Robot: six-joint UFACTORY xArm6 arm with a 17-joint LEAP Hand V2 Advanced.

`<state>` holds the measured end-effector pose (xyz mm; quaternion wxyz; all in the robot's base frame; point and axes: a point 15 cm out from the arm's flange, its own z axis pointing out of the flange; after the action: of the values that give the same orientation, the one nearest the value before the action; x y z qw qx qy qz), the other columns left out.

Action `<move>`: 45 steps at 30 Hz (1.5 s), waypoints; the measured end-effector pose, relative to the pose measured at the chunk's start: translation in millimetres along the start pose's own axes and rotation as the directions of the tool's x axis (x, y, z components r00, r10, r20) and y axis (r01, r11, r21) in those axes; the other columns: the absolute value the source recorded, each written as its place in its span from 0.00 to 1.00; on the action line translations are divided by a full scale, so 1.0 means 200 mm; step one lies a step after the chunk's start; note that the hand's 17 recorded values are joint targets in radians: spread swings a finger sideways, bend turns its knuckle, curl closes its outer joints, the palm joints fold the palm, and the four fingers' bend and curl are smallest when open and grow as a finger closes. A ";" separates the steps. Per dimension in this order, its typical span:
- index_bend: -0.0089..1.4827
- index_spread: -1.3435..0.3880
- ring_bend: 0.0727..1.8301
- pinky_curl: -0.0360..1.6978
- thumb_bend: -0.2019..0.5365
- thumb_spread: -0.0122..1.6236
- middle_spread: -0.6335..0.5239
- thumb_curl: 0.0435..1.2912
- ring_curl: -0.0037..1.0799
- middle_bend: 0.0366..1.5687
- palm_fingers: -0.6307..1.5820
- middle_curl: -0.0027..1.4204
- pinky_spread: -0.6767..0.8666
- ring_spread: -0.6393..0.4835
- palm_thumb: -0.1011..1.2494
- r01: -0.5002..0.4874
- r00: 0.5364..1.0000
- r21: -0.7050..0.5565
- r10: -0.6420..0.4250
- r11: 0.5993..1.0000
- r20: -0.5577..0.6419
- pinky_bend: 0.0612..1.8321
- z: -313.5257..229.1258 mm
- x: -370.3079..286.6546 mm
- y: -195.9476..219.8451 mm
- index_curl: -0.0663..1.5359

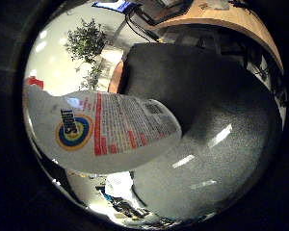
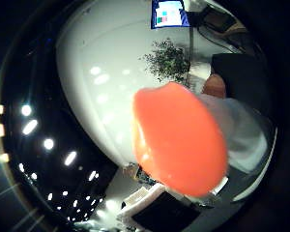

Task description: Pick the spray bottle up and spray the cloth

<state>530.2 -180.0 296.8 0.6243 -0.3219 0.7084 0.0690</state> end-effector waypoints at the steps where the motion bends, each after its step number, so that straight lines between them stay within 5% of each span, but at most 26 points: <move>1: 0.13 0.72 0.15 0.14 0.25 0.68 0.75 0.38 0.22 0.10 0.36 0.21 0.85 0.86 0.49 0.001 1.000 -0.005 -0.001 1.000 0.002 0.41 0.01 -0.01 0.01 0.25; 14: 0.12 0.71 0.15 0.14 0.25 0.66 0.75 0.39 0.22 0.10 0.36 0.21 0.85 0.87 0.52 0.023 1.000 -0.073 -0.022 0.997 0.011 0.41 0.18 -0.07 0.13 0.24; 19: 0.08 0.70 0.29 0.15 0.26 0.65 0.72 0.40 0.27 0.12 0.46 0.22 0.82 0.79 0.58 0.030 0.999 -0.070 -0.032 0.997 -0.018 0.46 0.21 -0.06 0.14 0.21; 22: 0.08 0.68 0.44 0.15 0.26 0.63 0.61 0.41 0.33 0.20 0.55 0.25 0.66 0.56 0.62 0.028 0.999 -0.069 -0.030 0.997 -0.026 0.51 0.21 -0.04 0.14 0.19; 24: 0.07 0.63 0.54 0.17 0.25 0.60 0.46 0.43 0.36 0.26 0.67 0.28 0.38 0.36 0.66 0.025 0.999 -0.069 -0.027 0.997 -0.028 0.62 0.21 -0.04 0.14 0.15; 26: 0.09 0.58 0.58 0.20 0.23 0.52 0.32 0.44 0.41 0.34 0.73 0.32 0.20 0.27 0.69 0.015 0.999 -0.069 -0.017 0.998 -0.029 0.66 0.22 -0.03 0.15 0.15; 30: 0.17 0.50 0.62 0.22 0.23 0.45 0.23 0.45 0.45 0.50 0.86 0.40 0.13 0.28 0.71 0.006 0.999 -0.068 -0.008 0.998 -0.032 0.65 0.22 -0.01 0.15 0.19; 37: 0.60 0.55 0.69 0.28 0.29 0.54 0.32 0.51 0.50 0.70 0.90 0.47 0.21 0.35 0.80 0.005 1.000 -0.078 -0.006 0.997 -0.019 0.68 0.23 -0.03 0.16 0.39; 45: 0.73 0.61 0.75 0.34 0.26 0.54 0.38 0.61 0.53 0.80 0.85 0.49 0.25 0.38 0.86 0.013 1.000 -0.088 -0.014 0.996 -0.009 0.72 0.24 -0.09 0.13 0.44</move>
<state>556.5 -129.0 295.0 0.6065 -0.3541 0.7056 0.0942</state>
